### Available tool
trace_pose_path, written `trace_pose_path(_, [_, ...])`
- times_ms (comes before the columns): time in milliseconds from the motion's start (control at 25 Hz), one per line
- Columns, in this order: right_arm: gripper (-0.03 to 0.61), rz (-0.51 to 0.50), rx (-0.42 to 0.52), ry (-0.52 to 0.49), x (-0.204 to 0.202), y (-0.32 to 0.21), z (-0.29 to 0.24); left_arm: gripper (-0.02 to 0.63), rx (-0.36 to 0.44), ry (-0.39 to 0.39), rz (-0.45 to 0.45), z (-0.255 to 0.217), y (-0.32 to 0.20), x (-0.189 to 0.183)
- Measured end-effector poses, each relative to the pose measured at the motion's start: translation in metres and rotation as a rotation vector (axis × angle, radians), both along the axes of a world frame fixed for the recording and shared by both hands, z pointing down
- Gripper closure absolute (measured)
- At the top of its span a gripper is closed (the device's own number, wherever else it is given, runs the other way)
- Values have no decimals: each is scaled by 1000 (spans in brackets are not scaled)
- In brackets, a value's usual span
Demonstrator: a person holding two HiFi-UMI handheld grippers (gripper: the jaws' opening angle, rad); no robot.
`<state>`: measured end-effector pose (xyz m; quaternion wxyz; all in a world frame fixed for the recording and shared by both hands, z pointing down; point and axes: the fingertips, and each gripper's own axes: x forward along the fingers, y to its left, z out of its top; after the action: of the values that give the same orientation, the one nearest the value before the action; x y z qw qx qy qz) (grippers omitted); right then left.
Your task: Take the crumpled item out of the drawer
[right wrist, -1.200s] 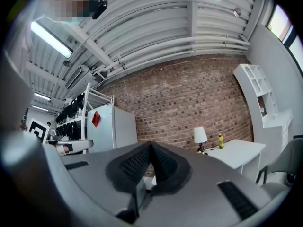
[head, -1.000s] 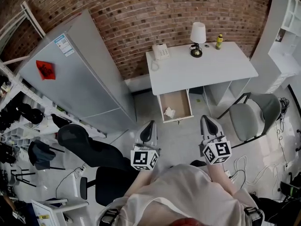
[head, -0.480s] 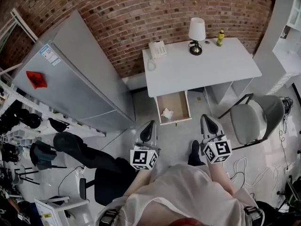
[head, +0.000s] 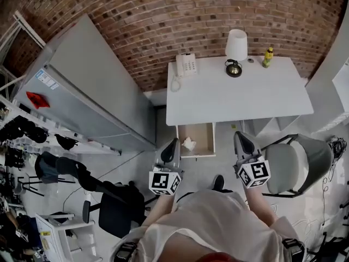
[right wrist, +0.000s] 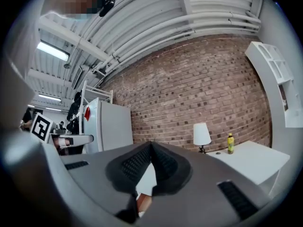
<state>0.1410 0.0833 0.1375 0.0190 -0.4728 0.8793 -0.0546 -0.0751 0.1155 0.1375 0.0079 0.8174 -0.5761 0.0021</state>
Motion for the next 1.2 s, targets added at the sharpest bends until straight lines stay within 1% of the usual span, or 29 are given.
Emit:
trace_pose_path(120, [577, -36, 20, -10, 11, -29, -4, 604, -6, 8, -36, 2, -23, 10])
trace_pose_path(200, [577, -43, 14, -22, 14, -42, -3, 604, -14, 13, -51, 5, -34, 12])
trace_pose_path(320, [577, -42, -3, -47, 15, -57, 0, 604, -26, 3, -66, 8, -48, 10])
trace_pose_path(440, [577, -41, -8, -56, 9, -68, -1, 604, -18, 4, -71, 6, -61, 4])
trace_pose_path(640, [577, -17, -10, -56, -4, -79, -4, 604, -21, 17, -42, 9, -81, -10])
trace_pose_path(920, [577, 29, -37, -51, -23, -95, -2, 604, -22, 20, 9, 7, -110, -27])
trace_pose_path(1200, [575, 34, -66, 32, -45, -102, 12, 604, -47, 38, 46, 19, -123, -43])
